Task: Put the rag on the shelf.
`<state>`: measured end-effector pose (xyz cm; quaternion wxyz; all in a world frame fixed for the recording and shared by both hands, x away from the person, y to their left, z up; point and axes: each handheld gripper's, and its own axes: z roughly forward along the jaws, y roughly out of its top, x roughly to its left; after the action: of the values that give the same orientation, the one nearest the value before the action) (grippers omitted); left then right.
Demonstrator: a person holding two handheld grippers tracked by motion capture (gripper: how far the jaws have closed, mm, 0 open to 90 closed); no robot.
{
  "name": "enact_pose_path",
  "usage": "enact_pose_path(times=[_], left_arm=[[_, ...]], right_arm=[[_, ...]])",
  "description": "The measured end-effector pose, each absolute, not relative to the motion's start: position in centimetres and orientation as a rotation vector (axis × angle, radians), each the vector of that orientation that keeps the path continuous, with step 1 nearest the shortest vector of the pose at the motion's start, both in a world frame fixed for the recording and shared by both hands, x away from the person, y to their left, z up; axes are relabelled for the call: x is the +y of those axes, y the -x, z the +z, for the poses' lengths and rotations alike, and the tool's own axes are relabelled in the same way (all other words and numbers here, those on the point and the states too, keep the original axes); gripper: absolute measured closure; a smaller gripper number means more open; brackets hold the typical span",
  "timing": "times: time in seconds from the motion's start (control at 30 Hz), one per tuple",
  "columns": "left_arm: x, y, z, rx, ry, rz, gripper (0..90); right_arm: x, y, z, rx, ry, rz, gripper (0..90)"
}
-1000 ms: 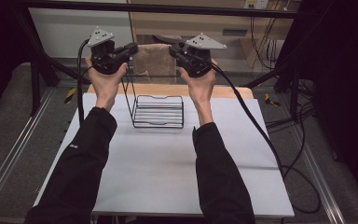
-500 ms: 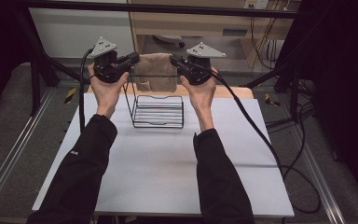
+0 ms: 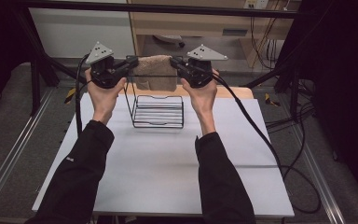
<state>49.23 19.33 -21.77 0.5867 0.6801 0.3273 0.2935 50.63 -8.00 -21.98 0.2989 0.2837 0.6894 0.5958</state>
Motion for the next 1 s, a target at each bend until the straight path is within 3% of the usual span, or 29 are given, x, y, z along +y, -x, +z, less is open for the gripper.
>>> enact_pose_path(times=[1.0], left_arm=[[19.0,-47.3,-24.1,0.756,-1.729,0.683,84.2]], right_arm=[[-8.4,-48.2,-24.2,1.972,-0.703,1.491,85.8]])
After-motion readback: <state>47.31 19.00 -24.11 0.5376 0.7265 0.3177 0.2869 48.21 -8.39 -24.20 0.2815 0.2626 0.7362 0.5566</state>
